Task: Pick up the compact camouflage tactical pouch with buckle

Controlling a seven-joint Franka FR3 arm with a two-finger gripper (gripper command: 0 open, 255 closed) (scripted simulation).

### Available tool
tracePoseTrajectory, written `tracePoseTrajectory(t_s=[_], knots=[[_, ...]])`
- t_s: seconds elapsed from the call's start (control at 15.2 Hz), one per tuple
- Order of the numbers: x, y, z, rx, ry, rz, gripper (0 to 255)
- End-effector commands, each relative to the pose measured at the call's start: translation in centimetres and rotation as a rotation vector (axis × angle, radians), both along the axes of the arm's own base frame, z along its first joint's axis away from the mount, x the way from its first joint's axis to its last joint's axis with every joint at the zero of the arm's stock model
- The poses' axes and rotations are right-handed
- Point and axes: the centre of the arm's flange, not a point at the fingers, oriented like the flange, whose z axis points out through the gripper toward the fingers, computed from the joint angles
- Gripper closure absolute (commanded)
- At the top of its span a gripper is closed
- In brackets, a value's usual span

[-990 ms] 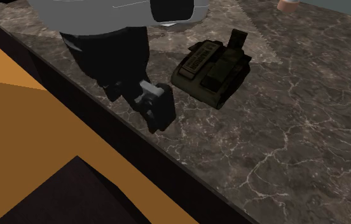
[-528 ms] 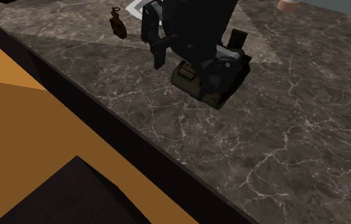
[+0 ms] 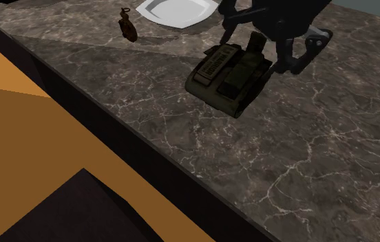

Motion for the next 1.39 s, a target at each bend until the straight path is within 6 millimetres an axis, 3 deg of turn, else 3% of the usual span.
tracePoseTrajectory(t_s=[0.0,0.59,0.66,1.32], knots=[[1.7,-1.0,0.1,0.029,0.001,0.005,0],[1.7,-1.0,-3.9,0.029,0.001,0.005,0],[1.8,-1.0,-3.9,0.029,0.001,0.004,255],[1.7,-1.0,-3.3,0.029,0.001,0.005,255]])
